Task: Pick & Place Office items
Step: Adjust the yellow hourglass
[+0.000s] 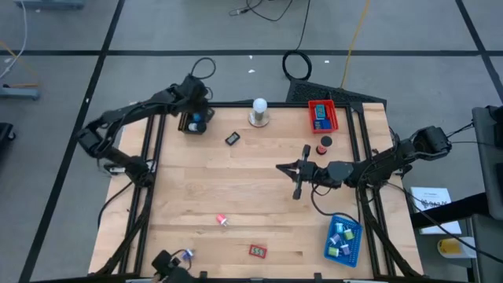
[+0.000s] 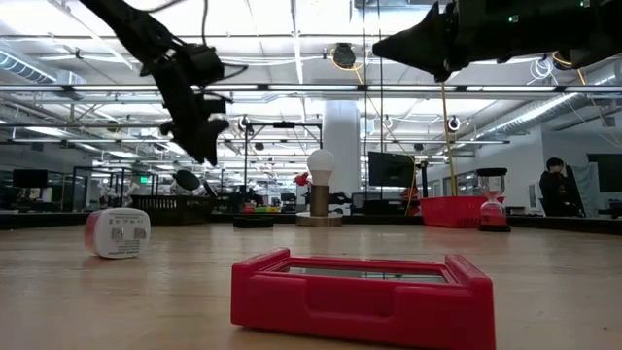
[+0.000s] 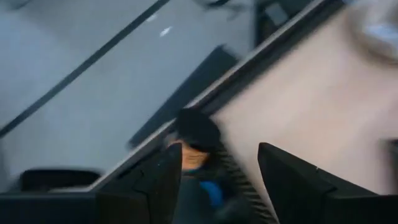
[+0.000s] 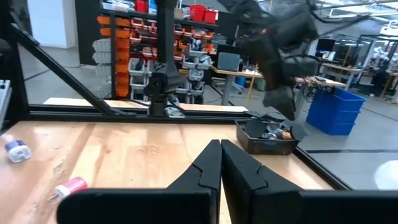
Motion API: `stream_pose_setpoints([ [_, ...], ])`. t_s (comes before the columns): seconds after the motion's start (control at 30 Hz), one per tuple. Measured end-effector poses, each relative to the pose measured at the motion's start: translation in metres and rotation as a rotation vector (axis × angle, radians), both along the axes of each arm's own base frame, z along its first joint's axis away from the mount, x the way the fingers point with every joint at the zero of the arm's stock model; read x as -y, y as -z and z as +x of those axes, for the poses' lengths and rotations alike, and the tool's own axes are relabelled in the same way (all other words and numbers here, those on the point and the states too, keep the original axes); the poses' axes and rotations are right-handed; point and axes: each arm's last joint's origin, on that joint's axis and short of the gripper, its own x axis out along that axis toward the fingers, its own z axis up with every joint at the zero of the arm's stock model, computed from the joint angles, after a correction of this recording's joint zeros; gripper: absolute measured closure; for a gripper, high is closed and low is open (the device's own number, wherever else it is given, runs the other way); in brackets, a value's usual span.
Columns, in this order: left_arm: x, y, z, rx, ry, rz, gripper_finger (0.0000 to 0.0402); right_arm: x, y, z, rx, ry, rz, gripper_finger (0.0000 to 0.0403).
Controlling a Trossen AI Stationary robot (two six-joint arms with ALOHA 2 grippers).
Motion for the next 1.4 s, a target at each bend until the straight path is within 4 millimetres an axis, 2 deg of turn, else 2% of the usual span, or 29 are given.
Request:
stream_pose_setpoints([
  [0.13, -0.015, -0.003, 0.015, -0.081, -0.030, -0.028, 0.0184, -0.001, 0.000, 0.000, 0.001, -0.037, 0.003, 0.0402],
  [0.27, -0.021, -0.010, 0.031, -0.116, -0.014, -0.067, 0.0145, -0.002, 0.000, 0.000, 0.002, -0.061, 0.002, 0.0402],
  [0.43, -0.025, 0.004, 0.046, -0.248, 0.039, -0.060, 0.0094, -0.002, 0.000, 0.000, 0.001, -0.063, 0.002, 0.0402],
  [0.57, -0.028, 0.019, 0.049, -0.353, 0.067, -0.053, 0.0073, -0.002, 0.000, 0.000, 0.002, -0.079, 0.005, 0.0402],
  [0.73, -0.035, 0.023, 0.045, -0.401, 0.051, -0.042, 0.0082, -0.002, 0.000, 0.000, 0.001, -0.079, 0.004, 0.0402],
  [0.97, -0.044, 0.025, 0.036, -0.346, 0.080, -0.103, 0.0108, -0.002, 0.000, 0.000, 0.001, -0.080, 0.003, 0.0402],
  [1.23, -0.051, 0.027, 0.028, -0.358, 0.134, -0.105, 0.0099, -0.003, 0.000, 0.000, 0.001, -0.080, 0.001, 0.0402],
  [1.4, -0.054, 0.027, 0.024, -0.386, 0.179, -0.101, 0.0113, -0.003, 0.000, 0.000, -0.003, -0.079, -0.019, 0.0402],
])
